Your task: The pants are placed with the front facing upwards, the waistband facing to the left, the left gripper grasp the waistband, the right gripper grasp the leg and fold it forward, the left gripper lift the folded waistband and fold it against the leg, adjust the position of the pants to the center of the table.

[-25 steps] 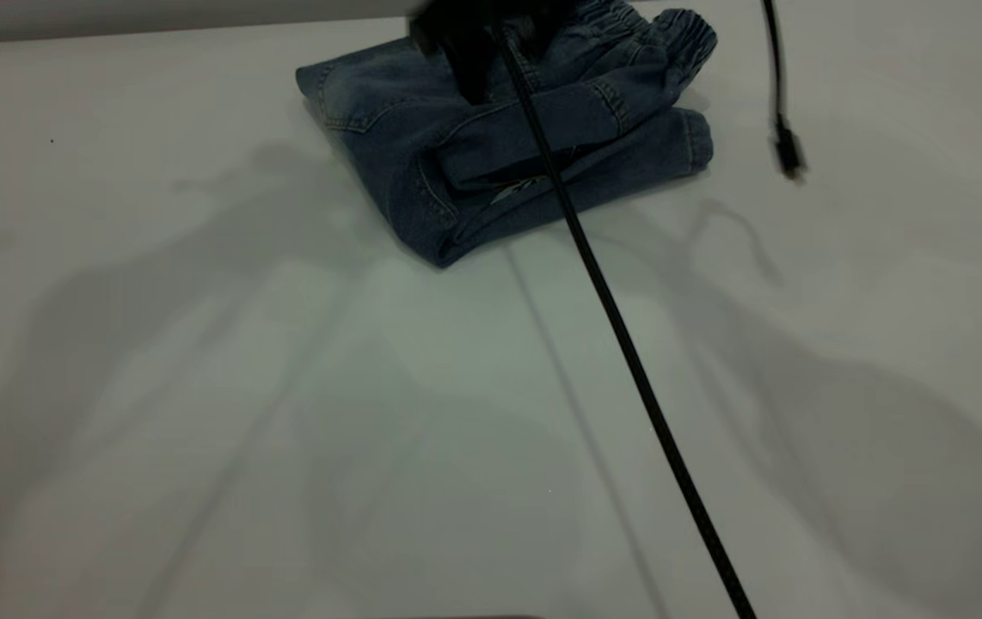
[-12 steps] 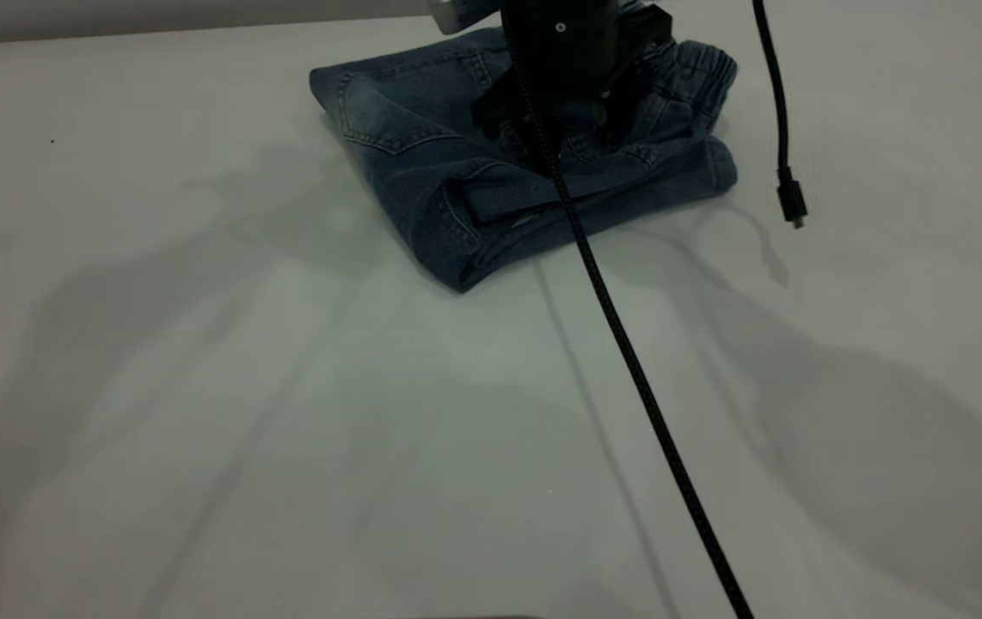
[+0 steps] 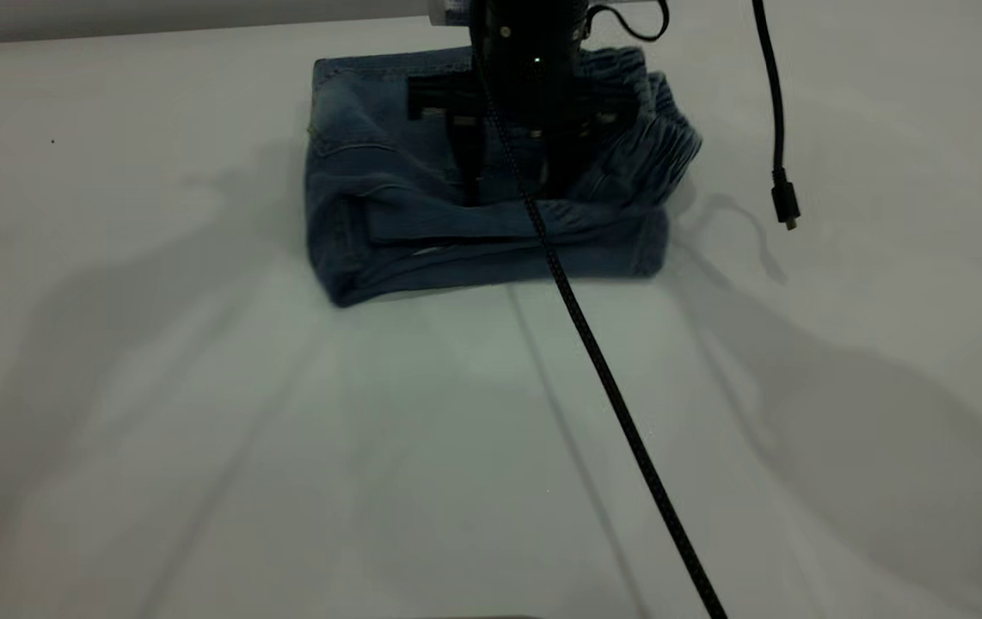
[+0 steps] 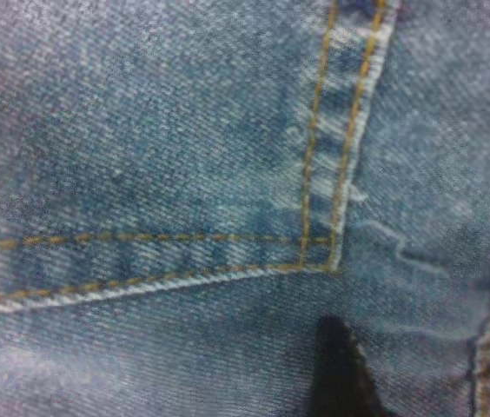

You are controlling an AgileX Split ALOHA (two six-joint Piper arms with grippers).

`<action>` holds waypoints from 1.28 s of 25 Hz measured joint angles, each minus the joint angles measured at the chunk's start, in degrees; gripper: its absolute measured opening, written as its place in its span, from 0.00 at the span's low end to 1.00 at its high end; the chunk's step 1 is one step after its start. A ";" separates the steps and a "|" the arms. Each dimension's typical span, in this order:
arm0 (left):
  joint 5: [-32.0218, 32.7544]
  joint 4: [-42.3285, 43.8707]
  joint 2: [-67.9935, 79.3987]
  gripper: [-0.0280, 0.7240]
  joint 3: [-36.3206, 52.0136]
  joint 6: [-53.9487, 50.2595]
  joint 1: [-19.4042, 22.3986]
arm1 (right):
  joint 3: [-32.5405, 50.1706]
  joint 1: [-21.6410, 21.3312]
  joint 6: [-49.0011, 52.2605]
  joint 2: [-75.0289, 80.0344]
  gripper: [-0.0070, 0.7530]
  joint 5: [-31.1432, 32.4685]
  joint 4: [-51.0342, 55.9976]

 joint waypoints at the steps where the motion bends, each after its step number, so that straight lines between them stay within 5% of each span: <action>1: -0.06 0.00 0.00 0.80 0.00 0.01 0.00 | 0.00 0.00 1.21 0.00 0.51 0.00 0.64; 10: 0.11 0.00 -0.14 0.80 0.00 -0.31 0.00 | 0.26 0.11 -0.95 -4.46 0.51 0.48 -1.35; 18: 17.10 7.86 -4.17 0.79 0.00 -6.18 0.00 | 0.26 0.11 -8.97 -21.95 0.51 1.15 -9.67; 21: 17.10 14.52 -4.32 0.78 -0.01 -10.75 0.00 | 1.48 0.11 -11.58 -27.77 0.51 1.65 -10.08; 26: 17.10 23.51 -5.65 0.75 2.83 -15.94 0.00 | 7.71 0.11 -13.47 -38.08 0.51 2.05 -13.79; 32: 17.10 25.07 -11.15 0.75 11.72 -16.77 0.00 | 24.44 0.11 -13.65 -53.37 0.51 2.15 -20.08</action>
